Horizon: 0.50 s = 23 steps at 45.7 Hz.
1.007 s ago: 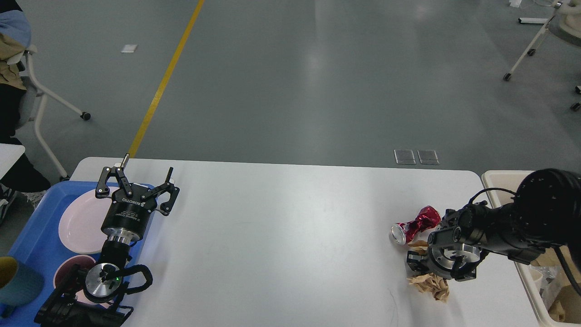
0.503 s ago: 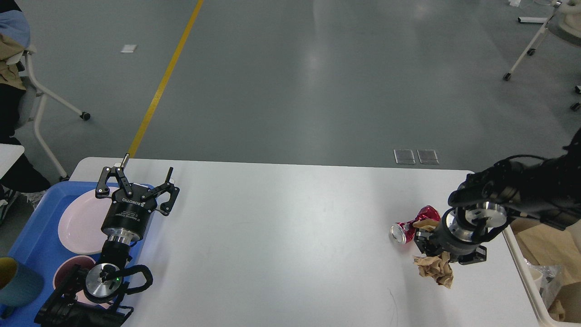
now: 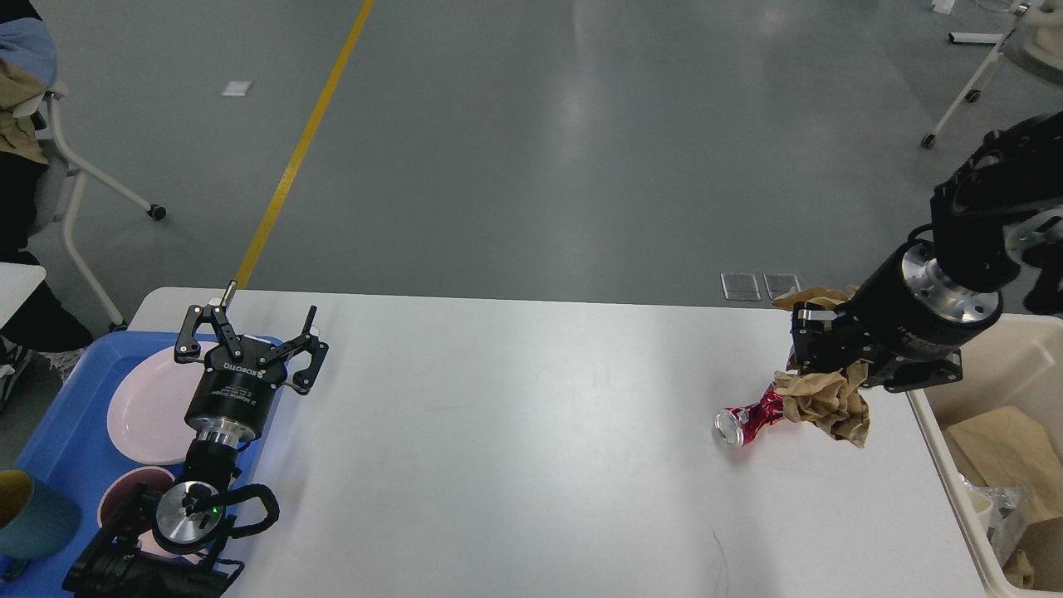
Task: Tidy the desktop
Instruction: 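Lift the brown paper and drop it into the white bin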
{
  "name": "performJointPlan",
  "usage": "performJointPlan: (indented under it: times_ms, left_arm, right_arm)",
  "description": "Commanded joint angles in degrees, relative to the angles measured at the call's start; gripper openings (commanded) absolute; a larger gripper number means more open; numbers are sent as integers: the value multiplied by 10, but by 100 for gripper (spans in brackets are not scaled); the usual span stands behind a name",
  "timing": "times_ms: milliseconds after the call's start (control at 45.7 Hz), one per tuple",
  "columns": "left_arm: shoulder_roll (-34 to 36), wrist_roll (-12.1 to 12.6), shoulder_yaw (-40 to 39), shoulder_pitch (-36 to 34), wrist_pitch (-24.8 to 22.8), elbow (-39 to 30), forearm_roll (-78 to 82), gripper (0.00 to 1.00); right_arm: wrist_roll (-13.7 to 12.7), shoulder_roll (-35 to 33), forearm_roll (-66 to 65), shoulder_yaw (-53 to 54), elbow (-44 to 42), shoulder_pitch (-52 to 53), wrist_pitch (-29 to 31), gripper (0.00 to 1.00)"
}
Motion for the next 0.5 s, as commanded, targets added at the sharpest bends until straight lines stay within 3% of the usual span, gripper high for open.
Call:
performJointPlan:
  times_ms: [0, 263, 482]
  left_arm:
    - [0, 0, 0, 0, 0, 0, 0, 96]
    - [0, 0, 0, 0, 0, 0, 0, 96]
    - [0, 0, 0, 0, 0, 0, 0, 96]
  right_arm:
    - [53, 7, -2, -60, 4, 13, 3, 0]
    - [44, -53, -2, -91, -46, -33, -49, 0]
    - [30, -158, -6, -86, -252, -233, -81, 0]
